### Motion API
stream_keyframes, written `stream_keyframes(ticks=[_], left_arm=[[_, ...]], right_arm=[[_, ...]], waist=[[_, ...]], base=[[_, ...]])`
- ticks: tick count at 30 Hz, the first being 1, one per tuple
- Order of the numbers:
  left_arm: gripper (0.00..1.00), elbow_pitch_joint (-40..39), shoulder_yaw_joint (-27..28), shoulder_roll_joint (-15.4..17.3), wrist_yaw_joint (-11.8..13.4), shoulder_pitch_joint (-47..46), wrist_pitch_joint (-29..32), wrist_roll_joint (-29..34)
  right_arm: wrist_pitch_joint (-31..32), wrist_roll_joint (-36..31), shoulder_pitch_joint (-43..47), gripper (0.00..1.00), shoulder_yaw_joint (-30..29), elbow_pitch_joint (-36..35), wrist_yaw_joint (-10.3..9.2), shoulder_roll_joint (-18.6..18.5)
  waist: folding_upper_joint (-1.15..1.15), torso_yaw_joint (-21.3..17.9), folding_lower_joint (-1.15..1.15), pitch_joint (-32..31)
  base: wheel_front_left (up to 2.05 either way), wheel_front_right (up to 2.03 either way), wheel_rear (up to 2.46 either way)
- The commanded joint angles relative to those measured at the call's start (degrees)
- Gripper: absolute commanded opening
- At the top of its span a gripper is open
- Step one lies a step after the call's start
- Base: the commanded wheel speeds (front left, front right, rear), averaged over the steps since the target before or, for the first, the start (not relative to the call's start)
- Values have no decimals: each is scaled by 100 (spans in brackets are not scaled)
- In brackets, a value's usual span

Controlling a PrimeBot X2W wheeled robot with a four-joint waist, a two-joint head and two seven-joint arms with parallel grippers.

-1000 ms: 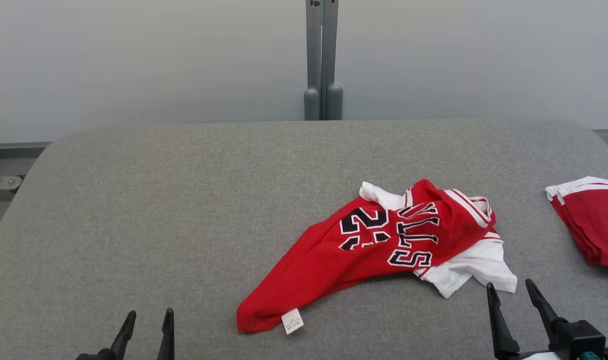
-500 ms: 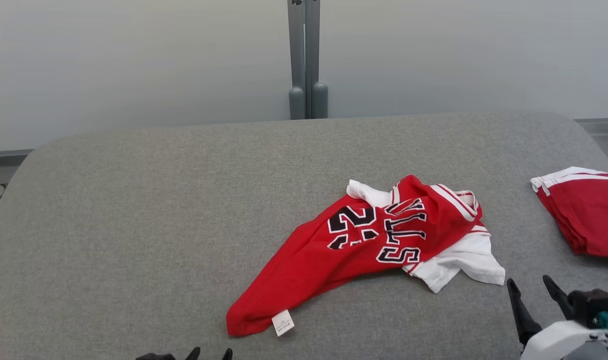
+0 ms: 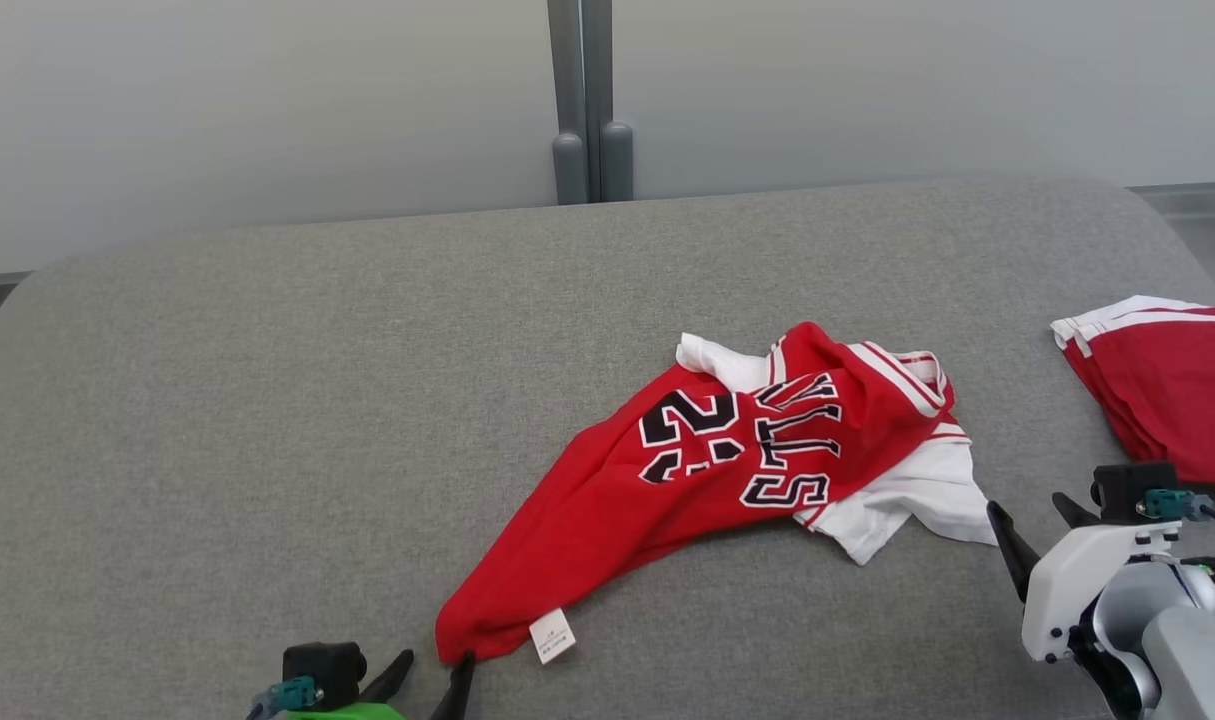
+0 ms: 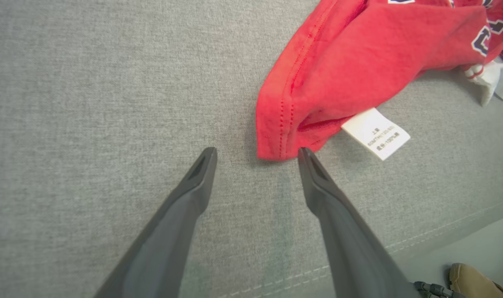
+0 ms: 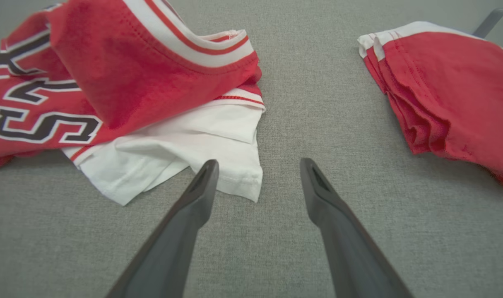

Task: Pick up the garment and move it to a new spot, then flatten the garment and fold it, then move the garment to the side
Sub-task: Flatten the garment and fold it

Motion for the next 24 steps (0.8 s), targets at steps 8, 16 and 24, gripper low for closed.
stream_keyframes(ticks=[8,16,24], left_arm=[[100,301,-317,48,2,-454,28,-227],[100,562,-648,53,2,-650,-4,-518],[100,553,-1038,114,2,-783,-111,-811]], right_arm=[[-194,63,-700,100,715,789,-9,-76],[-476,336,-1056,100,1495,1166,-9,-164],[-717,527,-1342,100,1970,1537,-9,-294]], waist=[[0,70,0,132],[0,76,0,197],[0,108,0,286]], base=[[0,0,0],[0,0,0],[0,0,0]])
